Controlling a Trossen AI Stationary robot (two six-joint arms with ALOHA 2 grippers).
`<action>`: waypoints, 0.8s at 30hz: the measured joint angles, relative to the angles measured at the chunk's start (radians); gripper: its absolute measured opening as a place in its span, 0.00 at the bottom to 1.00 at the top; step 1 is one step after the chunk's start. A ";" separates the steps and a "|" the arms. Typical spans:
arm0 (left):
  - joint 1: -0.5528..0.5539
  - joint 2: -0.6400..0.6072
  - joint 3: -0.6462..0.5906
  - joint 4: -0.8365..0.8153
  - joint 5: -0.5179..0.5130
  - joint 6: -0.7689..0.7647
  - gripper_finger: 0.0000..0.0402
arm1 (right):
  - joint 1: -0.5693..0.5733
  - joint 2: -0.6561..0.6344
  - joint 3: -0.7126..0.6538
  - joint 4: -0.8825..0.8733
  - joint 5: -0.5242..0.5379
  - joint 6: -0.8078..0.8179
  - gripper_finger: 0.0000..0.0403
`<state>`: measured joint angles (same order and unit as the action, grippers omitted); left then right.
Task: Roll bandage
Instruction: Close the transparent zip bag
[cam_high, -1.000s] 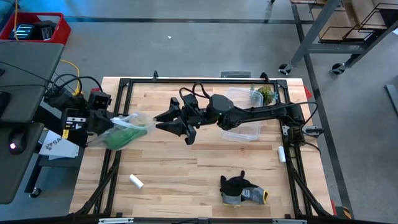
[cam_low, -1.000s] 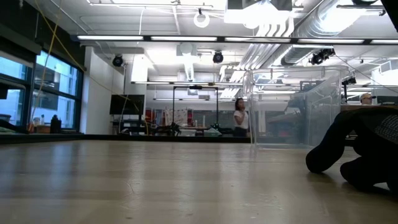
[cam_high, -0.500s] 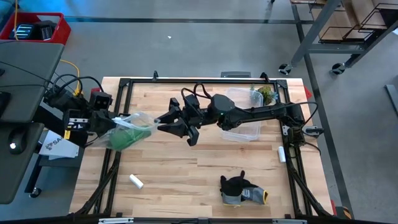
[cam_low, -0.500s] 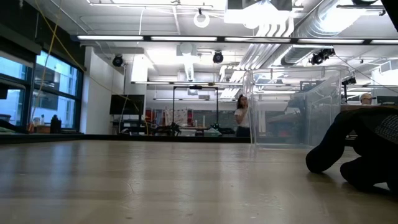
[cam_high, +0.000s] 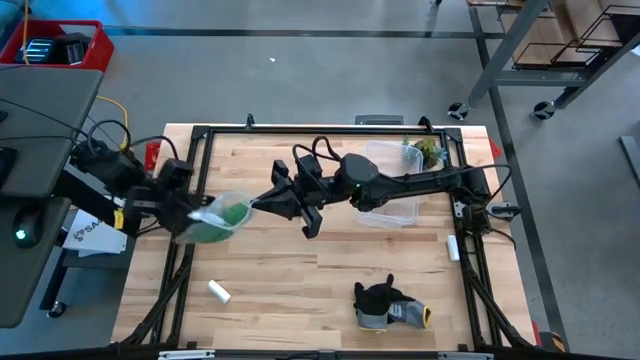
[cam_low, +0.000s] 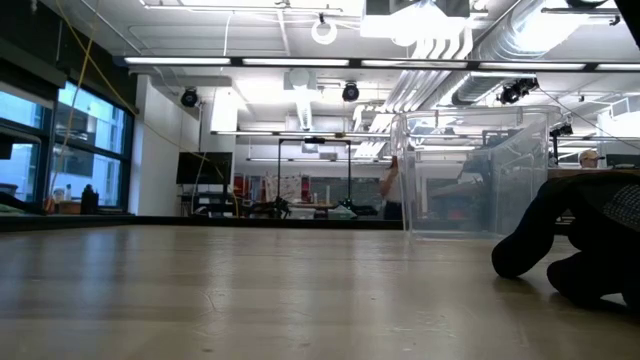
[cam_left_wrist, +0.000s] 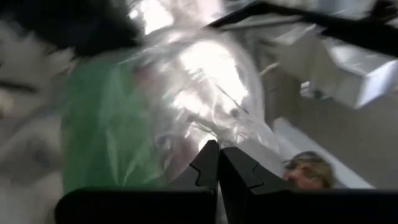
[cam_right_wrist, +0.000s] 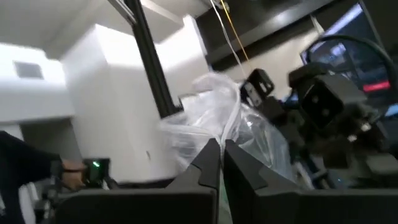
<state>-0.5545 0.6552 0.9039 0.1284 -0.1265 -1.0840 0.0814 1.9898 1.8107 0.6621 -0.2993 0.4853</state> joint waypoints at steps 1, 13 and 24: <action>0.000 -0.004 0.000 -0.038 0.004 -0.014 0.00 | 0.000 -0.003 0.000 -0.024 0.000 -0.011 0.01; -0.006 -0.088 0.000 -0.282 0.043 -0.094 0.00 | -0.004 -0.096 0.000 -0.375 0.053 -0.126 0.00; -0.006 -0.125 0.000 -0.475 -0.079 -0.021 0.00 | 0.014 -0.181 0.000 -0.661 0.241 -0.179 0.00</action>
<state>-0.5606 0.5307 0.9039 -0.3466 -0.2050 -1.1046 0.0952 1.8085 1.8111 0.0009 -0.0587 0.3058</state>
